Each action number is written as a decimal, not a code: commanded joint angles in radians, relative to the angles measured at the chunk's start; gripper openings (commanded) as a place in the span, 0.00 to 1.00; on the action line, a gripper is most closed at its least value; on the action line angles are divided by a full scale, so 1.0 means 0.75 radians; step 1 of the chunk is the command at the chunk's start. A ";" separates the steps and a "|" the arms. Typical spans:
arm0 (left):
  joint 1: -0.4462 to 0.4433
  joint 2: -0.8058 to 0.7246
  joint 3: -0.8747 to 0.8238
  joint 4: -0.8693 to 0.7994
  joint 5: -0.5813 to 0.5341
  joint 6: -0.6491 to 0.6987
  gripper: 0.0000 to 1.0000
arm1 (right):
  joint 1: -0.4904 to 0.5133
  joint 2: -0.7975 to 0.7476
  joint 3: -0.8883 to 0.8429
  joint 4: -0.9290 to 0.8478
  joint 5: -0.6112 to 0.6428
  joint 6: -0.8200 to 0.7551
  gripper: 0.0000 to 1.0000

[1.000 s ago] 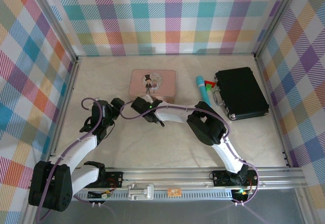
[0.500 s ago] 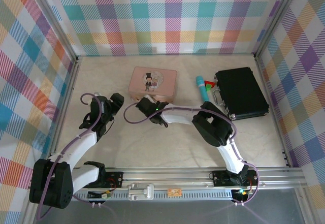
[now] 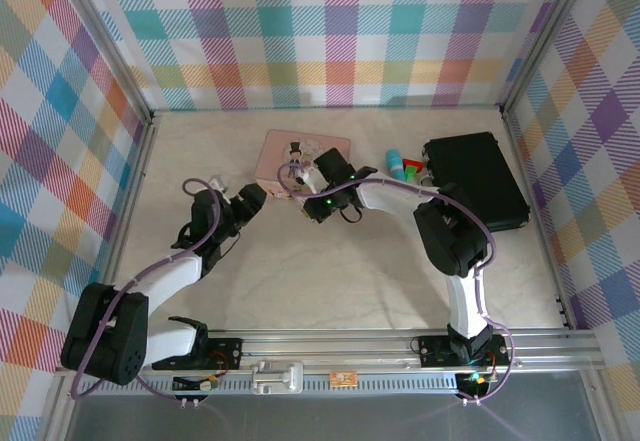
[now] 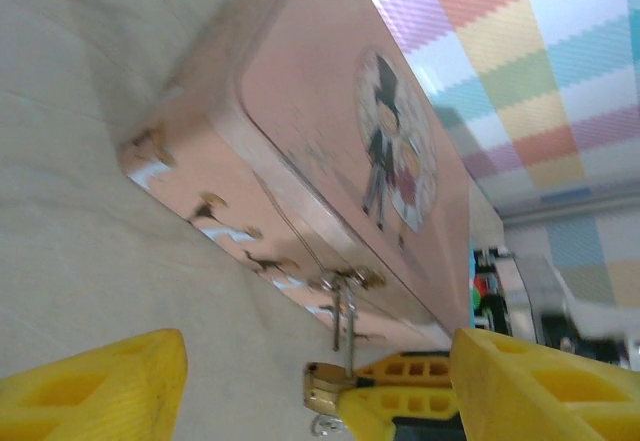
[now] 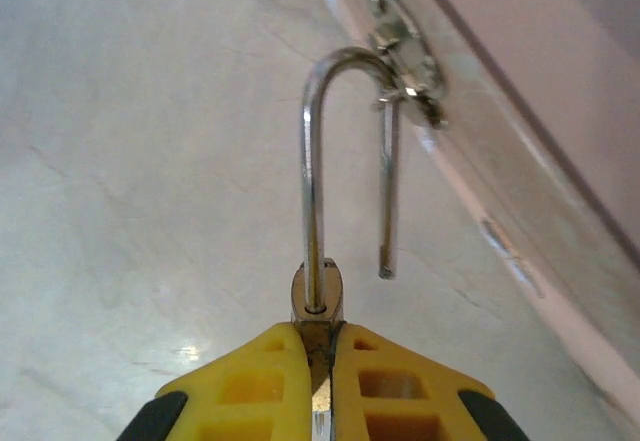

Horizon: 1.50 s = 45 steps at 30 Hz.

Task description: Unlock a padlock with a key

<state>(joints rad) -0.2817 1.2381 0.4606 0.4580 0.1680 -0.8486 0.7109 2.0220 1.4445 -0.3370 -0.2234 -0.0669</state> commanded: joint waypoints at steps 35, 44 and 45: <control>-0.213 0.634 0.145 0.428 -0.085 -0.039 0.00 | 0.011 -0.074 -0.039 0.130 -0.236 0.135 0.39; -0.218 0.643 0.069 0.621 -0.190 -0.172 0.00 | -0.050 -0.351 -0.218 0.127 -0.120 0.535 0.56; -0.223 0.638 0.056 0.632 -0.216 -0.181 0.00 | -0.059 -0.375 -0.238 0.127 -0.066 0.584 0.57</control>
<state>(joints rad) -0.4416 1.7138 0.5316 0.8513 0.0757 -0.9466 0.6853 1.7866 1.3083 -0.2634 -0.3321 0.2134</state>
